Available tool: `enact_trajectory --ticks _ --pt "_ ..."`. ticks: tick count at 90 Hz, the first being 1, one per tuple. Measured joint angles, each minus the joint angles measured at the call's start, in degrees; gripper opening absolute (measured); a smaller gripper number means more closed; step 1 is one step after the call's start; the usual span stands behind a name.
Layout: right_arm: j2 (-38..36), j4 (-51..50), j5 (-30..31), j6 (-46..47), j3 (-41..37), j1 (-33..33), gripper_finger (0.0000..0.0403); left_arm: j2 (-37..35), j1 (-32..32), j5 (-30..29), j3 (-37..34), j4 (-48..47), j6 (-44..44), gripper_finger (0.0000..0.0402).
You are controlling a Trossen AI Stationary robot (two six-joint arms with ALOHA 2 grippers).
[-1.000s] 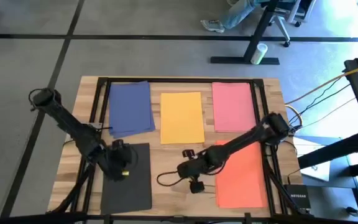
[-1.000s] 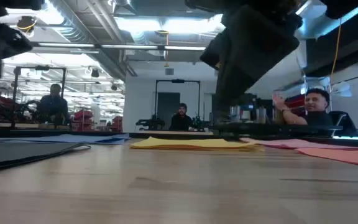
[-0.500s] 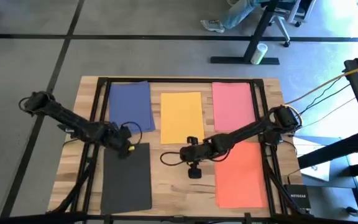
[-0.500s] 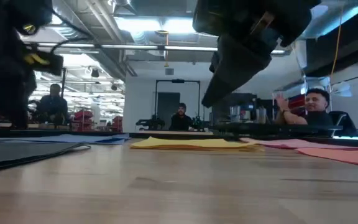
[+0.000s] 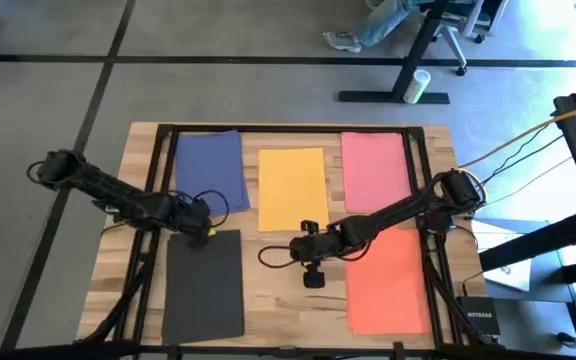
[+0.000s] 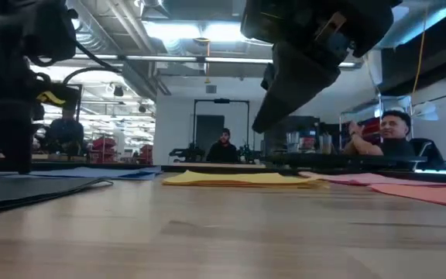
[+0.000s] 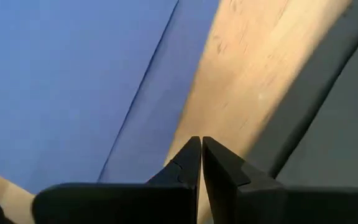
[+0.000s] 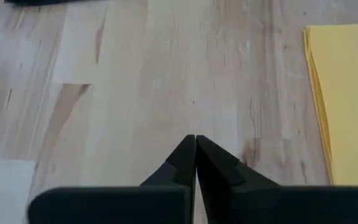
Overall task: Organize paper
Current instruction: Move the black papers to the bottom left of the table
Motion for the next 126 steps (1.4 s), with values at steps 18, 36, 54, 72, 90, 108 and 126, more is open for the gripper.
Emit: enact_trajectory --ticks 18,36,54,72,90,108,126 --pt "0.0 0.2 0.0 0.0 0.0 0.0 0.0000 0.8 2.0 0.0 -1.3 -2.0 0.8 0.0000" --pt "0.0 0.4 0.0 0.2 0.0 0.0 0.0000 1.6 3.4 0.1 -2.3 -2.4 0.9 0.0000" --pt "0.0 0.4 0.1 0.3 0.1 0.0 0.0000 1.7 3.5 -1.5 -2.4 -4.9 -3.8 0.0000" --pt "0.0 0.4 0.2 1.0 0.1 0.0 0.0000 1.7 3.5 -2.4 -2.6 -6.8 -9.5 0.0000" --pt "0.0 0.4 0.2 1.1 0.1 0.0 0.0000 1.7 3.5 -3.1 -2.6 -7.0 -12.7 0.0000" --pt "0.0 0.4 0.2 1.1 0.1 0.0 0.0000 1.7 2.1 -4.6 -2.0 -7.4 -16.1 0.0000" --pt "0.0 0.4 0.2 1.1 0.1 0.0 0.0000 1.7 -0.1 -8.1 0.6 -9.5 -19.3 0.0000"
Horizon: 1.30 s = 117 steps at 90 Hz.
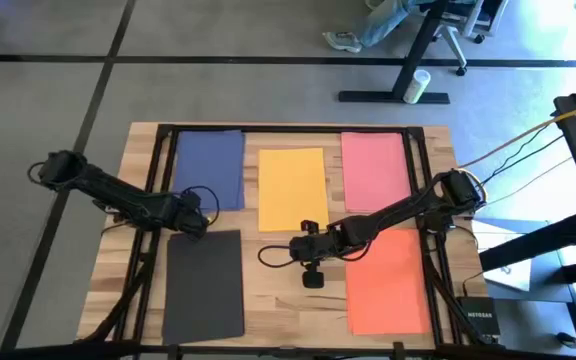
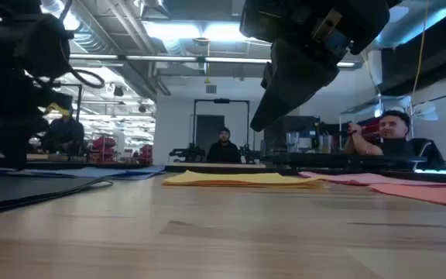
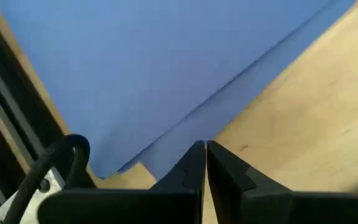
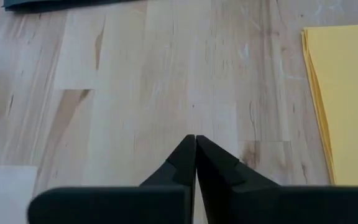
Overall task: Organize paper
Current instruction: Move the black papers to the bottom left of the table
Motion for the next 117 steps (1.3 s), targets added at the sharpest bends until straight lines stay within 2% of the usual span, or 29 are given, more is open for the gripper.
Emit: enact_trajectory --ticks 12,24,33,41,50,63,79,95,117 --pt "0.0 0.0 0.0 0.0 0.0 0.0 0.0000 0.0 -1.4 -0.1 1.9 6.1 2.1 0.0000" --pt "0.0 0.0 0.0 0.0 0.0 0.0 0.0000 0.0 -1.7 -1.3 2.9 19.4 7.4 0.0000" --pt "0.0 0.0 0.5 0.0 0.0 0.0 0.0000 0.6 0.1 -5.3 3.0 29.3 11.5 0.0000" --pt "0.0 0.0 0.7 0.0 0.0 0.0 0.0000 2.5 3.0 -6.4 3.0 36.0 17.4 0.0000" --pt "0.0 0.0 0.7 0.0 0.0 0.0 0.0000 5.8 6.4 -5.9 3.0 42.9 25.6 0.0000" --pt "0.0 -0.1 0.7 0.0 0.0 0.0 0.0000 10.3 10.9 -1.0 3.0 52.0 37.0 0.0000" --pt "0.0 -0.1 0.7 0.0 0.0 0.0 0.0000 15.0 15.5 4.2 4.5 52.7 46.7 0.0000" --pt "0.0 -0.1 0.8 0.0 0.0 0.0 0.0000 17.9 17.3 8.3 6.8 52.1 55.3 0.0000" --pt "0.0 -0.2 0.7 0.0 0.0 0.0 0.0000 18.5 17.6 9.3 8.6 44.2 58.4 0.0000"
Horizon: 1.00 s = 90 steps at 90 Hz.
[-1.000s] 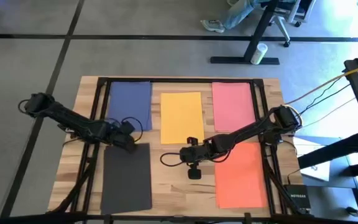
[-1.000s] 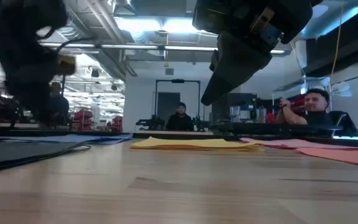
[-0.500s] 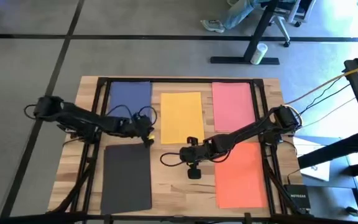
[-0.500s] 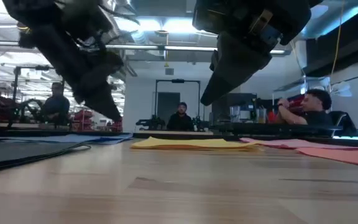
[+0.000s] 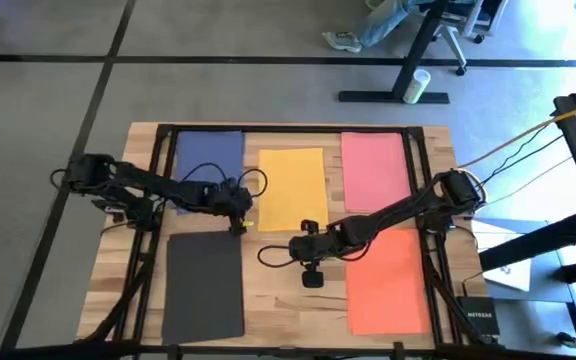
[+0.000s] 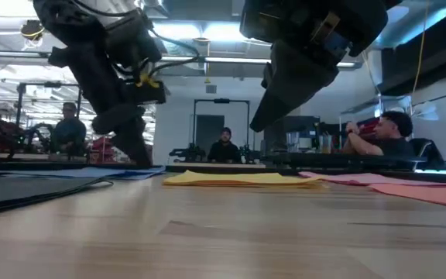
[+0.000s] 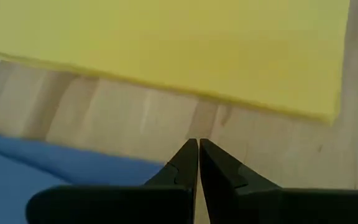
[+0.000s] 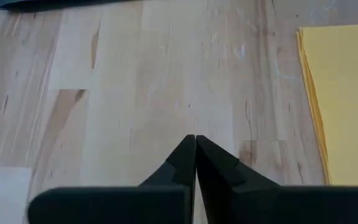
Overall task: Organize paper
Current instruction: Move the black papers to the bottom left of the table
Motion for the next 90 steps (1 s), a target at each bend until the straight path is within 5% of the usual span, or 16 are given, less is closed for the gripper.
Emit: enact_trajectory --ticks 34,90 --pt "0.0 0.0 0.0 0.0 0.0 0.0 0.0000 0.0 -1.5 -0.1 0.0 -7.8 -0.8 0.0000" --pt "0.0 0.0 -0.1 0.0 0.0 0.0 0.0000 2.5 1.1 1.3 1.1 0.9 2.7 0.0000"
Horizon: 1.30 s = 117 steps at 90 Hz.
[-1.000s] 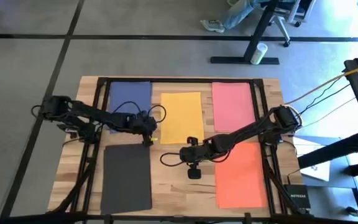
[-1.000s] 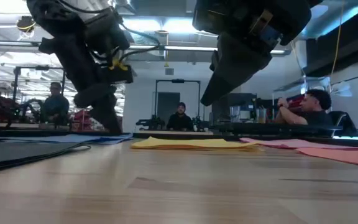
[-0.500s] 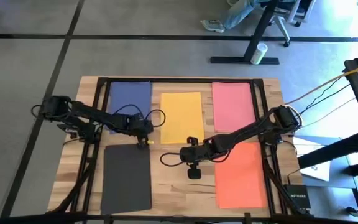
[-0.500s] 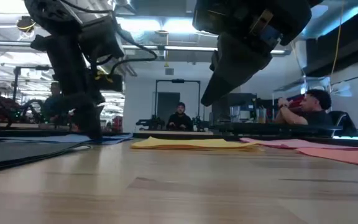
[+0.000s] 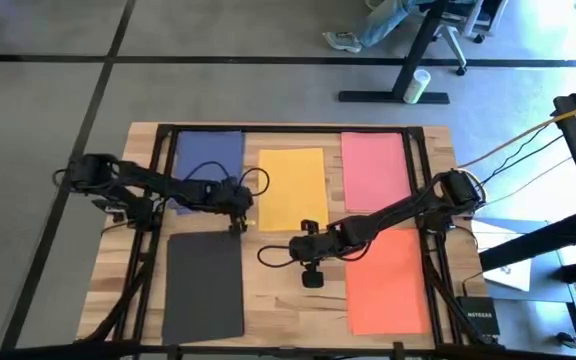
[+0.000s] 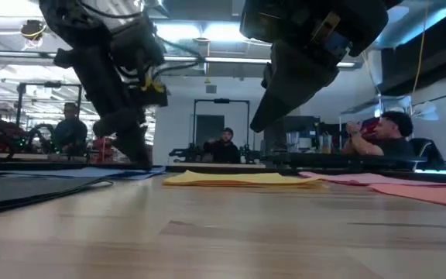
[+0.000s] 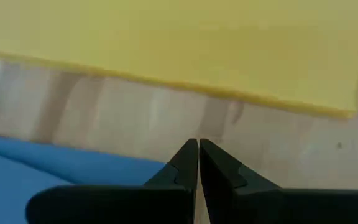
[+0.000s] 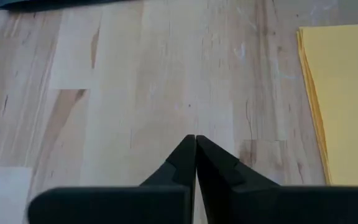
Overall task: Organize paper
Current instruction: Move the black papers to the bottom left of the table
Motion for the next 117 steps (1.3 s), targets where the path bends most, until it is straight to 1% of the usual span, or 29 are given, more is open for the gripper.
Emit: enact_trajectory --ticks 12,22,46,69,110,117 --pt "0.0 0.0 0.0 0.0 0.0 0.0 0.0000 2.2 -0.7 0.1 0.1 -0.2 0.0 0.0000" --pt "0.0 -0.1 0.0 0.0 0.0 0.0 0.0000 2.3 -1.3 -0.5 0.3 -1.8 -0.5 0.0000" --pt "0.0 0.0 -0.1 0.0 0.0 0.0 0.0000 0.9 -2.8 -1.5 0.2 -5.4 -2.5 0.0000" --pt "0.0 0.0 -0.1 0.0 0.0 0.0 0.0000 -0.4 -3.0 -1.1 0.1 -9.4 -3.6 0.0000" --pt "0.0 0.0 -0.3 0.0 0.0 0.0 0.0000 -0.4 -5.9 -1.8 0.1 -12.2 -6.0 0.0000" --pt "0.0 0.0 -0.2 0.0 0.0 0.0 0.0000 -0.4 -6.3 -1.8 1.1 -12.8 -6.1 0.0000"
